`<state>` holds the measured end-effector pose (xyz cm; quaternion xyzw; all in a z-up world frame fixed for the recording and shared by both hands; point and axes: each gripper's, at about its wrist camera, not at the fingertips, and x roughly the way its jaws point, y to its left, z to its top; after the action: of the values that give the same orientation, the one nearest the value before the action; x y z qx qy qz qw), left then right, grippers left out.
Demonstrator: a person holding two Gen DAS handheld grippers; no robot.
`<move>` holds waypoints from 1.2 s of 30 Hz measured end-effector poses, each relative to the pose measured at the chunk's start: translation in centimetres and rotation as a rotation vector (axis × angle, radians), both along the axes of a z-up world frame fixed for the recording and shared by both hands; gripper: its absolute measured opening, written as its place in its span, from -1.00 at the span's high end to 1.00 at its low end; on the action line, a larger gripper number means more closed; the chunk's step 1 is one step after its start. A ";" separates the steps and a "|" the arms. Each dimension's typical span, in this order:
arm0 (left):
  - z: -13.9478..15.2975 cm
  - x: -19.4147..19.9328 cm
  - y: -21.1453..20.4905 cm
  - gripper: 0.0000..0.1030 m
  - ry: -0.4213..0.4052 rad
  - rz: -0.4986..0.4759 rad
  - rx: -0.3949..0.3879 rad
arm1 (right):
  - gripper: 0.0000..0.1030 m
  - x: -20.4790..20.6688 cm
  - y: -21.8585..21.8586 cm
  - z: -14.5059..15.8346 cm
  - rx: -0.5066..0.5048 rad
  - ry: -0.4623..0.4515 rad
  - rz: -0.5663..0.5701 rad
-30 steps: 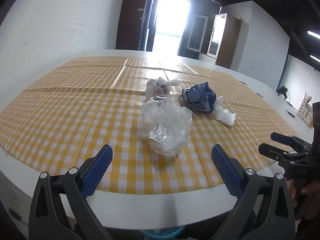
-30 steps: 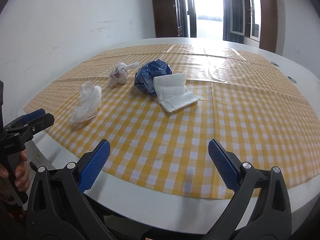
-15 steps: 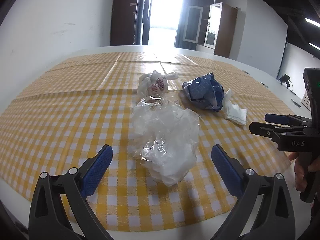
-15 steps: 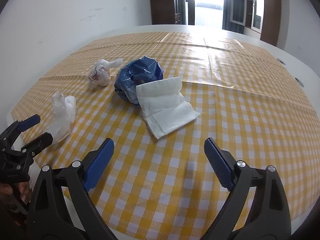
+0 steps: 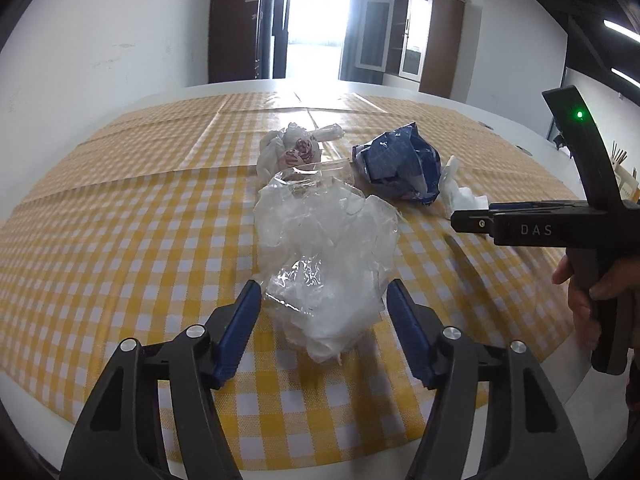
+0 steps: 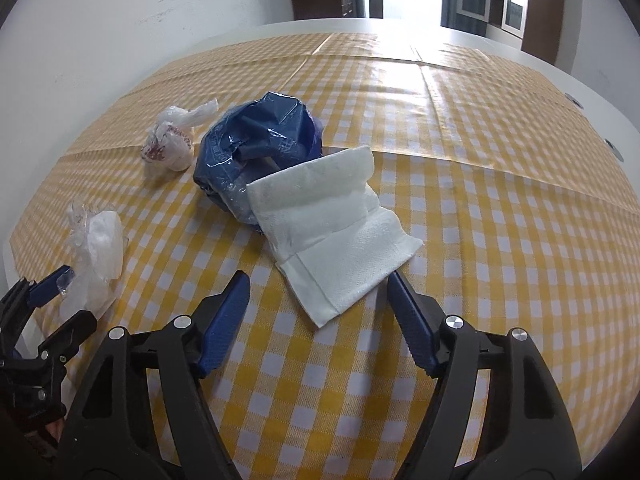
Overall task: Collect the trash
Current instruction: 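Grasp the crumpled clear bag with the left gripper while the right gripper grasps the white napkin, then carry the clear bag and white napkin down toward the blue wastebasket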
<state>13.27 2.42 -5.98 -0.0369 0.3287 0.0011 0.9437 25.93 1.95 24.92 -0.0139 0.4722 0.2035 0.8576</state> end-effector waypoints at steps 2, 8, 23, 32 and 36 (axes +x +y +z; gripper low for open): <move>0.0 0.0 -0.2 -0.15 -0.006 0.003 0.014 | -0.27 0.3 0.1 -0.1 -0.010 0.003 0.002; 0.4 -0.3 0.0 0.05 -0.030 0.011 0.001 | 0.28 0.8 0.2 0.0 -0.065 -0.016 -0.017; 1.9 -2.4 -0.3 0.38 -0.099 -0.040 -0.123 | 0.86 -3.6 -1.8 1.2 -0.031 -0.086 -0.015; 3.2 -4.3 -1.1 0.39 -0.141 -0.065 -0.158 | 0.86 -9.3 -2.1 2.5 0.016 -0.154 0.007; 3.9 -5.3 -2.3 0.40 -0.164 -0.075 -0.108 | 0.86 -11.2 -2.5 3.2 0.052 -0.179 0.004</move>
<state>7.97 0.16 -2.03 -0.0755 0.2509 -0.0550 0.9635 14.73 -0.54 28.13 -0.0108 0.3881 0.2154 0.8960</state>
